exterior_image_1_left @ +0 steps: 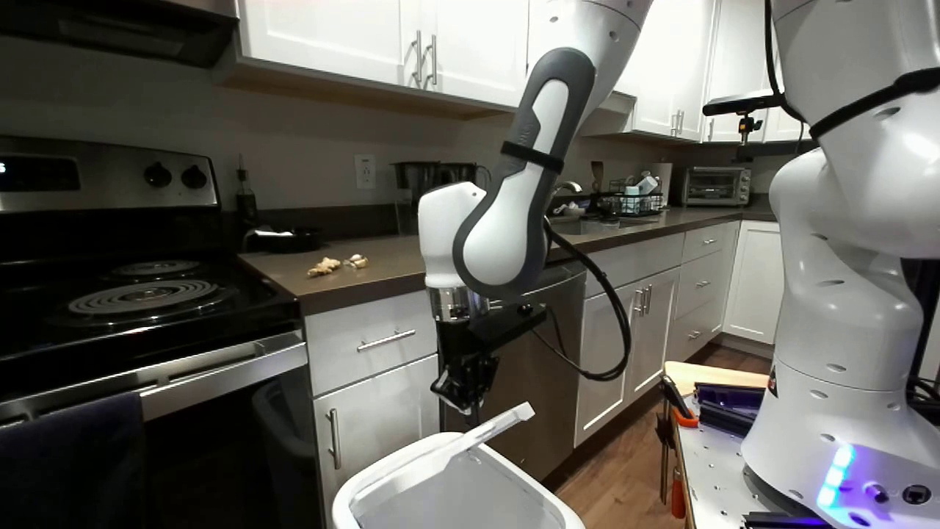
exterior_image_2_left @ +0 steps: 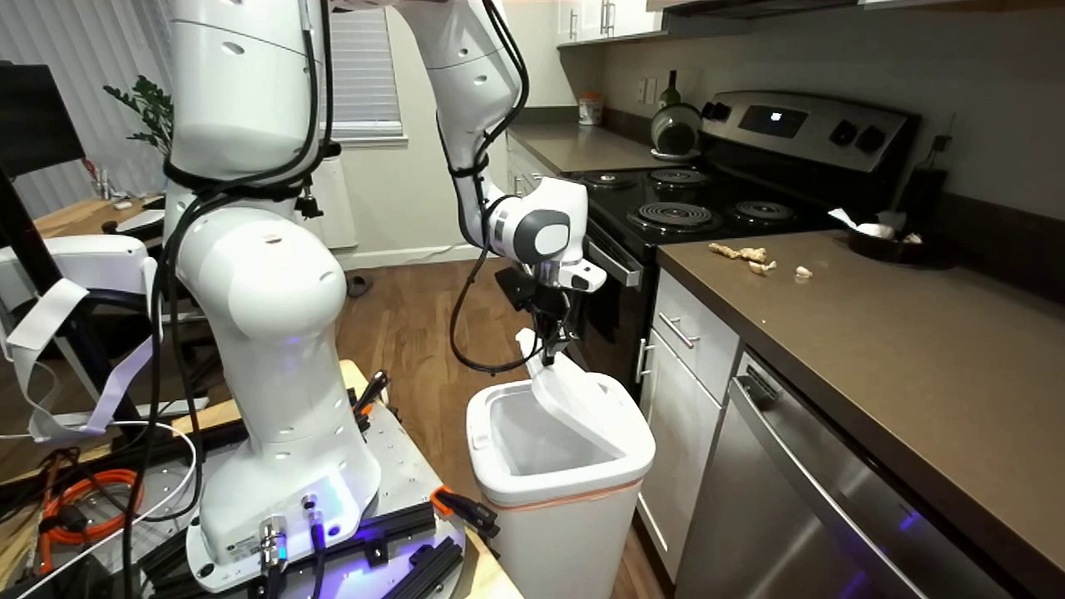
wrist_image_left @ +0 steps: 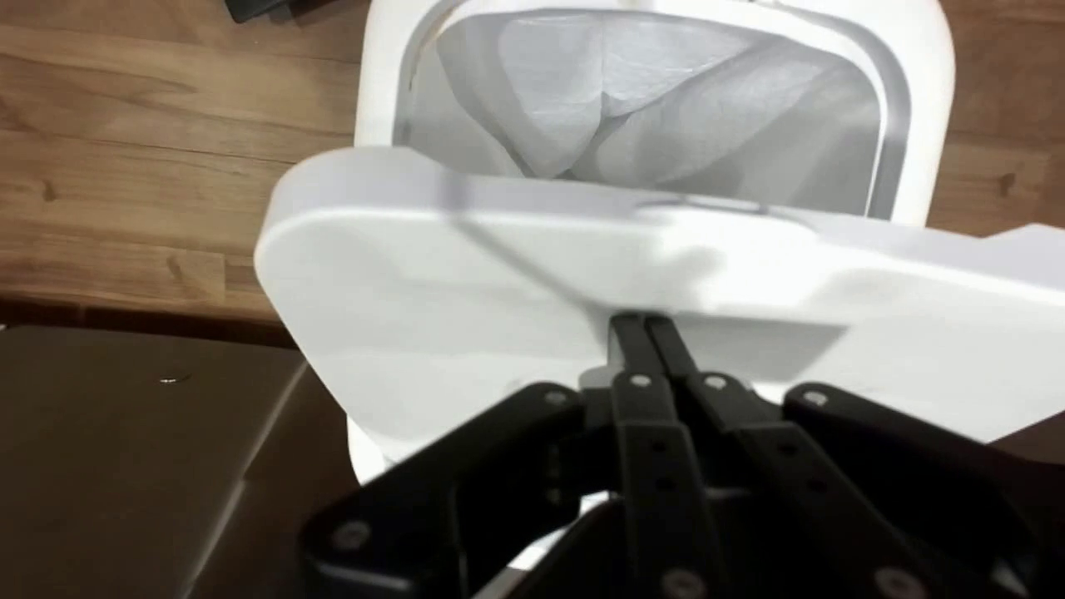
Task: Close the bin
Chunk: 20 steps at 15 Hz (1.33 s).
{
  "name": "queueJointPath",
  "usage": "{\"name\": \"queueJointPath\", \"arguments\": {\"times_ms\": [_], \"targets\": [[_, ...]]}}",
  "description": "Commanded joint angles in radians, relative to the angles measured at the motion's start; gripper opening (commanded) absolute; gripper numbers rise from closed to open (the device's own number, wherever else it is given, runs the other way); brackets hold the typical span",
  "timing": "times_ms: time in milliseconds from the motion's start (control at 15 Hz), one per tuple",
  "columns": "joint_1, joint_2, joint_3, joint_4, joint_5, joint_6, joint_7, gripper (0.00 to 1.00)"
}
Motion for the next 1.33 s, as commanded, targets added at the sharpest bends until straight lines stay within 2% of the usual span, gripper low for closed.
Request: {"name": "queueJointPath", "arguments": {"times_ms": [0,467,1267], "targets": [[-0.042,0.075,0.040,-0.030,0.065,0.124,-0.087,0.05],[-0.100,0.263,0.128,0.042,0.152,0.231,-0.183,0.05],[-0.080,0.592,0.095,0.296,0.124,0.207,-0.221,0.05]]}}
